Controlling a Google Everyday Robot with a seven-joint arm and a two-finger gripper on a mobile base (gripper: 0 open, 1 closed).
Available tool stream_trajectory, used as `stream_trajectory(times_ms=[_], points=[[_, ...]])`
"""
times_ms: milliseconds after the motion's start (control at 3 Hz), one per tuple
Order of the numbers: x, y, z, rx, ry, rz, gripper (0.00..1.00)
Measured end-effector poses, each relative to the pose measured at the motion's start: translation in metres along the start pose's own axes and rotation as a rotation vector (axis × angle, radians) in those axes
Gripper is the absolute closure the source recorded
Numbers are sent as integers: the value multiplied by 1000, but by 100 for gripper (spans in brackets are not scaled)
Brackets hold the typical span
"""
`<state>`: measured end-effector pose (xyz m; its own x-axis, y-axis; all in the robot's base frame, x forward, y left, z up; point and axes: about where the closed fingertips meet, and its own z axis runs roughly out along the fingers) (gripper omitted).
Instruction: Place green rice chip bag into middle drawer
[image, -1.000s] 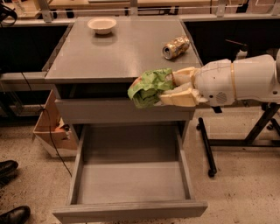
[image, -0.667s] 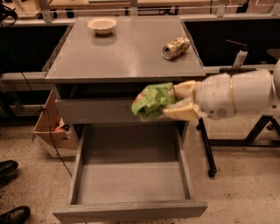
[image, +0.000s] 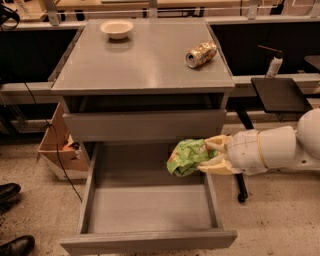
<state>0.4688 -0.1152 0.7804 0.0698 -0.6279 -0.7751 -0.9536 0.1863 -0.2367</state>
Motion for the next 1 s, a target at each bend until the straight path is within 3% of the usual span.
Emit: stream_trajectory(times_ms=[667, 1000], points=[[59, 12, 33, -24, 63, -36, 100], [59, 12, 33, -24, 63, -36, 100]])
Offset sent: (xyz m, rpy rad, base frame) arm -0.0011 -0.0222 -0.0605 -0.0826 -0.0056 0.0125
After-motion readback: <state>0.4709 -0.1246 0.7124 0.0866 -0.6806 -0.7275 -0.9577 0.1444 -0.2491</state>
